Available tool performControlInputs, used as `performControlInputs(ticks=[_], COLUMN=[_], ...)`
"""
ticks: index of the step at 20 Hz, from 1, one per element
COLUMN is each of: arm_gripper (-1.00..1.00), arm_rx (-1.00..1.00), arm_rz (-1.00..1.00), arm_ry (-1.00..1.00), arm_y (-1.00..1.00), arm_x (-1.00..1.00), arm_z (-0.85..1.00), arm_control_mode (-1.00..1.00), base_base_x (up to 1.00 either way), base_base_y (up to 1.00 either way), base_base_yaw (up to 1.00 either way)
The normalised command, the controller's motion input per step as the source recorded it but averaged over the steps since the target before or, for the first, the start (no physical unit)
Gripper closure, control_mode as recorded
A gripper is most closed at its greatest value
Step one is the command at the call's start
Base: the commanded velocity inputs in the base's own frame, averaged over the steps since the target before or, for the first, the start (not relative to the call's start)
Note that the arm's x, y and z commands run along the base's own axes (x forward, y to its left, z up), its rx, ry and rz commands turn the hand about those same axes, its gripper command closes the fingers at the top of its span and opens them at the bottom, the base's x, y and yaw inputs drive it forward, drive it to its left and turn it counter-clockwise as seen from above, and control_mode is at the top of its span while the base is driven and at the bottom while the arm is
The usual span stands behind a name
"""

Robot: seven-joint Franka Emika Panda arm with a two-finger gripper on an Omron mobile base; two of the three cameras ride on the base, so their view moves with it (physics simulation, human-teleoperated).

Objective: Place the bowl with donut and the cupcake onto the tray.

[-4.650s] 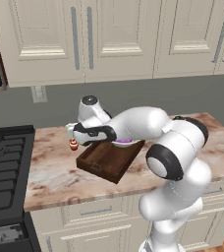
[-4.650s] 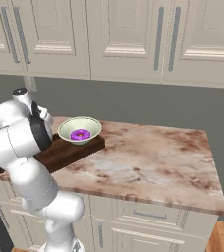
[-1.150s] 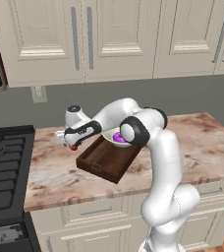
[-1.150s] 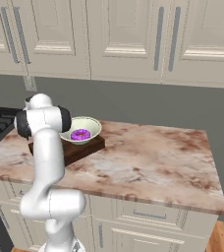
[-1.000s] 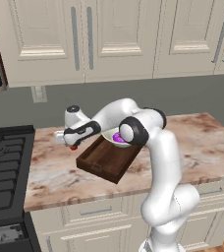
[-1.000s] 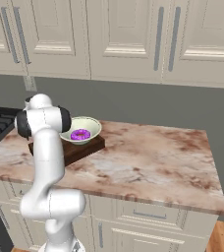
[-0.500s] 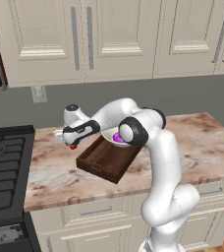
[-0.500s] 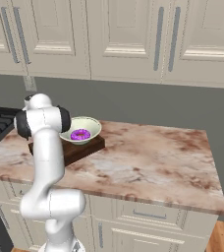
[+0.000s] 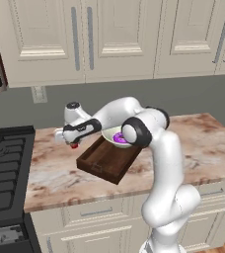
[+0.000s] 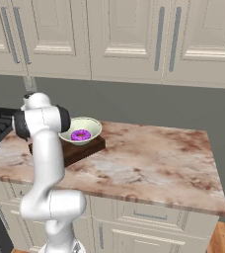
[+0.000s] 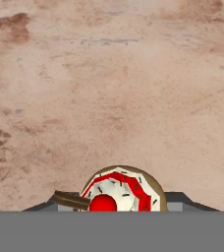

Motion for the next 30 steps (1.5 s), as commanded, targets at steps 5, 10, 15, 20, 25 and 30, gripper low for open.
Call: performControlInputs(ticks=[5,10,15,20,25,30], arm_gripper=[1.00,1.00,1.00,1.00,1.00,1.00], arm_rx=[0.04,0.06,0.03,0.02,0.01,0.01], arm_rz=[0.00,0.00,-0.01,-0.01,0.00,0.00], arm_ry=[0.00,0.00,-0.02,-0.02,0.00,0.00], arm_y=[-0.21,-0.18,0.00,0.00,0.00,-0.06], arm_x=[-0.27,-0.32,-0.09,-0.07,-0.13,-0.24], arm_z=[0.10,0.05,0.19,0.21,0.30,0.29], arm_control_mode=[-1.00,-1.00,-1.00,-1.00,-1.00,-1.00], base_base_x=[0.00,0.00,0.00,0.00,0.00,0.00], base_base_y=[0.00,0.00,0.00,0.00,0.00,0.00], base_base_yaw=[0.00,0.00,0.00,0.00,0.00,0.00])
